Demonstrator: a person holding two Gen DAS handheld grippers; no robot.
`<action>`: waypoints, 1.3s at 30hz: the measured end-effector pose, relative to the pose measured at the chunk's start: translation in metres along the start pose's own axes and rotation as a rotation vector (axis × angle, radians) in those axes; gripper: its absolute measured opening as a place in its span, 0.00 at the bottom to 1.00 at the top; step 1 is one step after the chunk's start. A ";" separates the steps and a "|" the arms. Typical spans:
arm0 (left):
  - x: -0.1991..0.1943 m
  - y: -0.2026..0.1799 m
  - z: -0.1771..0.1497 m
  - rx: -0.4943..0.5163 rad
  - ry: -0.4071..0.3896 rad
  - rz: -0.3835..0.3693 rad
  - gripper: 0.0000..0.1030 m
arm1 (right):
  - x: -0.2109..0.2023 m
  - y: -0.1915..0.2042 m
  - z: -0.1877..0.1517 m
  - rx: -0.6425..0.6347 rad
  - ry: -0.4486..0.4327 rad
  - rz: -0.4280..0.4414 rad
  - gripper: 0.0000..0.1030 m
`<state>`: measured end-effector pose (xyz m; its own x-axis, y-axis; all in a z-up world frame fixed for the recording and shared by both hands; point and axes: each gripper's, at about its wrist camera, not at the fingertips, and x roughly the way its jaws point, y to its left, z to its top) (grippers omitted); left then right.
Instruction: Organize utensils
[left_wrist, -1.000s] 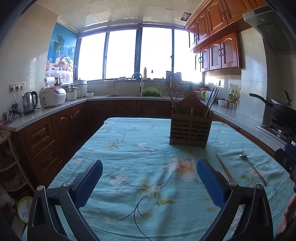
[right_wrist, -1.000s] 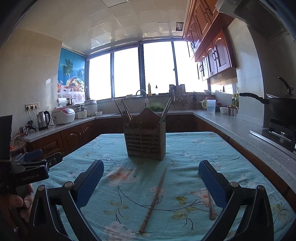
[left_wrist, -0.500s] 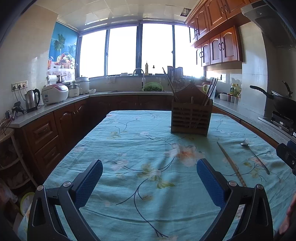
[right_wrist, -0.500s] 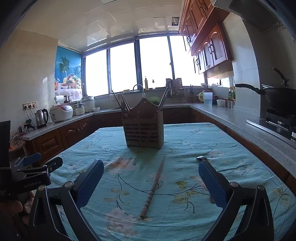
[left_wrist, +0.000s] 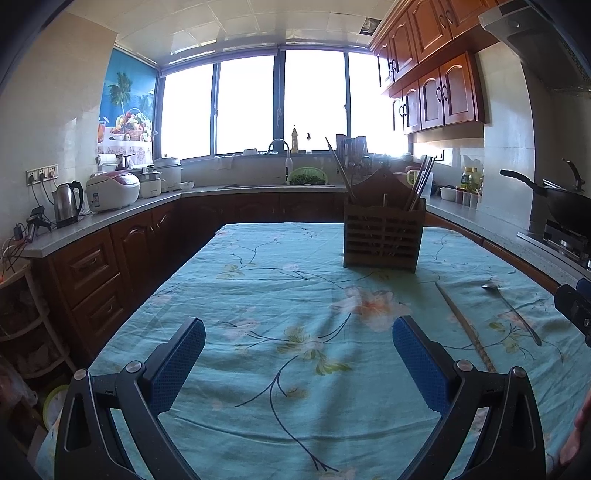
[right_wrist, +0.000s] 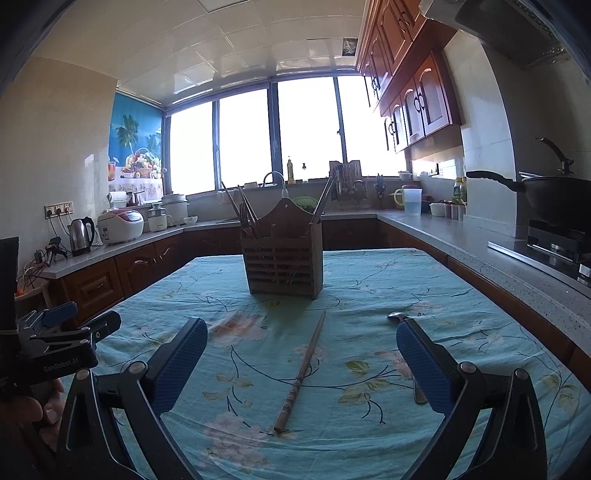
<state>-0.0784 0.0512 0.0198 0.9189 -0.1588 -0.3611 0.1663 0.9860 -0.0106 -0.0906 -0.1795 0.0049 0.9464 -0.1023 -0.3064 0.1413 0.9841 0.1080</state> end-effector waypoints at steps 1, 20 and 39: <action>0.000 0.000 0.000 -0.001 -0.001 0.001 0.99 | 0.000 0.000 0.000 -0.002 0.001 0.000 1.00; 0.000 -0.001 -0.001 -0.004 -0.016 0.016 0.99 | 0.003 0.001 0.001 -0.001 0.004 0.001 1.00; -0.004 -0.007 -0.007 0.016 -0.051 0.021 0.99 | 0.000 0.004 -0.003 -0.001 -0.014 0.007 1.00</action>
<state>-0.0852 0.0455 0.0149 0.9392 -0.1405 -0.3133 0.1516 0.9884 0.0113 -0.0907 -0.1756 0.0019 0.9514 -0.0973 -0.2922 0.1343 0.9849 0.1094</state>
